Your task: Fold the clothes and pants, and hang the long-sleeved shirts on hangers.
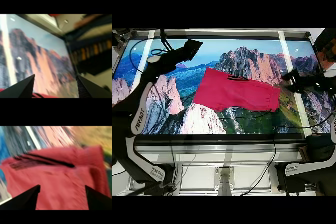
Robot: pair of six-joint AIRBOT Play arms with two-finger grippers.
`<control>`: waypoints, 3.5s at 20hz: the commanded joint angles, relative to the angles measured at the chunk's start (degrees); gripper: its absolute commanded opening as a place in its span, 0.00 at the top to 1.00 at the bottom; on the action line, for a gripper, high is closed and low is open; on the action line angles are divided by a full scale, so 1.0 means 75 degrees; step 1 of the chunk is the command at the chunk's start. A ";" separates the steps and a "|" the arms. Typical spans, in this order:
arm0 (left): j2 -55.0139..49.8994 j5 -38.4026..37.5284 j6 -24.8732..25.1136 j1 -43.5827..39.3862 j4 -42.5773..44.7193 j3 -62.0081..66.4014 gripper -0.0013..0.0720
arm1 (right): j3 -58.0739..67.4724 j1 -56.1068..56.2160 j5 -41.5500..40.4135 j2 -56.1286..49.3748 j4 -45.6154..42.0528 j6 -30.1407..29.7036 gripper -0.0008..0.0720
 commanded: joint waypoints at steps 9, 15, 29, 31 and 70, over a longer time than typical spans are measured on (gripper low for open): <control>0.1437 -0.1839 0.0090 -0.0108 -0.0026 0.0015 0.18 | 0.0128 -0.0376 0.2110 -0.1495 -0.0746 -0.1408 0.04; 0.1440 -0.1836 0.0087 -0.0125 -0.0026 0.0012 0.18 | 0.0128 0.0303 0.1591 -0.1798 -0.0737 -0.1862 0.04; 0.1443 -0.1865 0.0058 -0.0131 -0.0035 0.0015 0.18 | 0.0128 0.0764 0.0912 -0.1282 -0.0711 -0.1556 0.98; 0.1443 -0.1862 0.0052 -0.0131 -0.0055 0.0015 0.18 | 0.0128 0.0210 0.0909 -0.0866 -0.0930 -0.1259 0.98; 0.2856 -0.2489 0.0988 0.0612 0.0178 0.0015 0.98 | 0.5406 -0.2926 0.3448 0.0959 0.2451 0.0431 0.97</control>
